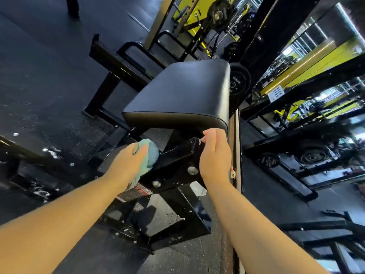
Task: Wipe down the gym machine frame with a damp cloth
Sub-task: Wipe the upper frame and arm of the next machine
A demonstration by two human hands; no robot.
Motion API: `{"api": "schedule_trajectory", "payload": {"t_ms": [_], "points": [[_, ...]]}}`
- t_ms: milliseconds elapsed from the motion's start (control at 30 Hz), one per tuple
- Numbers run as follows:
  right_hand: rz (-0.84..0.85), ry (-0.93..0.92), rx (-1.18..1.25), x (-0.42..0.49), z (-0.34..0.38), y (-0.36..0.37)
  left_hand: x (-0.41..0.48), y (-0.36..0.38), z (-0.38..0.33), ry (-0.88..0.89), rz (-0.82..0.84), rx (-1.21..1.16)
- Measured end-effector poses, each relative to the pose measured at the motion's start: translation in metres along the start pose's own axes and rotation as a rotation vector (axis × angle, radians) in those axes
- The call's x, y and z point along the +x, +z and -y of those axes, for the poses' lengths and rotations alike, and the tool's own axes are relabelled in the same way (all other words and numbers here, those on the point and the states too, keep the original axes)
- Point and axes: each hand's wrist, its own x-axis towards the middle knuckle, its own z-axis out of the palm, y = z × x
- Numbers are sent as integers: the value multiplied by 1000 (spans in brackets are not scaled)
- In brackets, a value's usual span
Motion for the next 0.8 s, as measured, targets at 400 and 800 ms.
{"api": "schedule_trajectory", "payload": {"t_ms": [400, 800], "points": [[-213, 127, -113, -12, 9, 22, 8, 41, 1, 141, -69, -29], [-261, 122, -24, -13, 13, 21, 17, 30, 10, 328, 278, 73]]}}
